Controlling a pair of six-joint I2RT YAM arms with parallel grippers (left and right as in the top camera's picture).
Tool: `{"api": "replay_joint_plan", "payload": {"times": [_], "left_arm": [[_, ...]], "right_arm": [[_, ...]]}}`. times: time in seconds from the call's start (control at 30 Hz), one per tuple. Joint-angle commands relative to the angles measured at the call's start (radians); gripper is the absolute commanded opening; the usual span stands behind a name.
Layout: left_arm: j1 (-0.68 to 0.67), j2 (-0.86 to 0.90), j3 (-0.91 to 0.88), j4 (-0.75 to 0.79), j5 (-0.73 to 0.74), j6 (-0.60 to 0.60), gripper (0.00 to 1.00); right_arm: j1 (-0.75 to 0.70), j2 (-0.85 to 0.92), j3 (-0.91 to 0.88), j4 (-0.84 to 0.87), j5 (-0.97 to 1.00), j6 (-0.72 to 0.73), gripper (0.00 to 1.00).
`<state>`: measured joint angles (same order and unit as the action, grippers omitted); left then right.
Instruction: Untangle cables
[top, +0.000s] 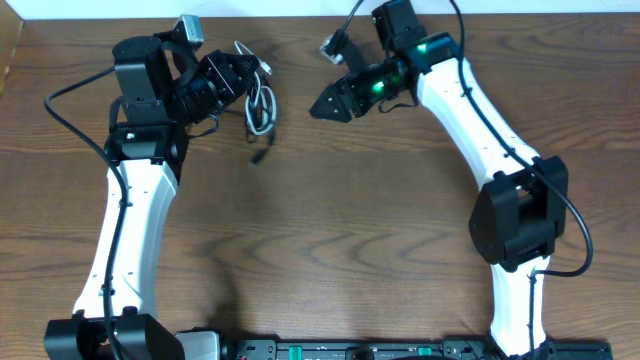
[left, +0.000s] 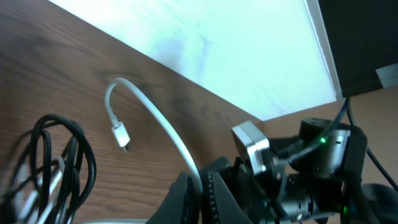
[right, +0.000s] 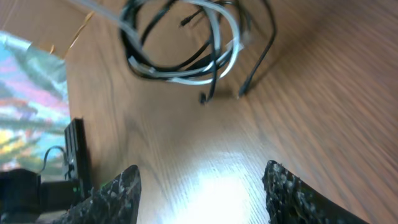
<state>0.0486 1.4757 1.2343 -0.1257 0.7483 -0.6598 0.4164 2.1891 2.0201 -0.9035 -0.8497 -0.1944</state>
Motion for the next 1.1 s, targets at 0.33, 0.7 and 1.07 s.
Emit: {"api": "replay_joint_plan", "payload": {"times": [0.33, 0.7, 1.07], "left_arm": [[0.0, -0.026, 0.014, 0.012, -0.143, -0.412, 0.07], [0.0, -0.026, 0.014, 0.012, -0.102, -0.483, 0.07], [0.0, -0.026, 0.014, -0.015, -0.105, -0.398, 0.07]], "right_arm": [[0.164, 0.01, -0.002, 0.253, 0.165, 0.172, 0.55], [0.217, 0.048, -0.013, 0.333, 0.428, 0.133, 0.53], [0.217, 0.059, -0.013, 0.352, 0.369, 0.172, 0.01]]}}
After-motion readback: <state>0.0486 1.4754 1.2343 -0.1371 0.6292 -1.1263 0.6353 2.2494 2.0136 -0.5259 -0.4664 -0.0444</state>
